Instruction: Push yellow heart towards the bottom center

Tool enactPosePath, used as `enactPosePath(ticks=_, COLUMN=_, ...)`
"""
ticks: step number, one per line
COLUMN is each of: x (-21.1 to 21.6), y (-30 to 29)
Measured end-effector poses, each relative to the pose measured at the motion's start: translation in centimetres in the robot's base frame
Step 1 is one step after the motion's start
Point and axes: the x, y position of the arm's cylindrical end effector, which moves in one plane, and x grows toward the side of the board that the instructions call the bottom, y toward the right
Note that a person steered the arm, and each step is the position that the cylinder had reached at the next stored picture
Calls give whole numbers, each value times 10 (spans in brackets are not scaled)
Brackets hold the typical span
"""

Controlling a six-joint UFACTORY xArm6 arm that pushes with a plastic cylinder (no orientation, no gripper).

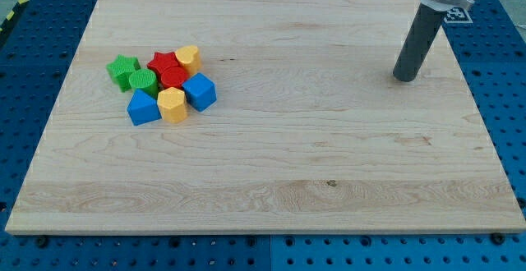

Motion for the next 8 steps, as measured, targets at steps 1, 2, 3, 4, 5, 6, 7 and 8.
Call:
enactPosePath(ticks=1, x=0, y=-1)
enactPosePath(ticks=2, x=-13, y=-37)
enactPosePath(ticks=3, x=-32, y=-101)
enactPosePath(ticks=4, x=-53, y=-171)
enactPosePath(ticks=5, x=-71, y=-244)
enactPosePath(ticks=6, x=-77, y=-317)
enactPosePath(ticks=7, x=-77, y=-342)
enactPosePath(ticks=8, x=-58, y=-358)
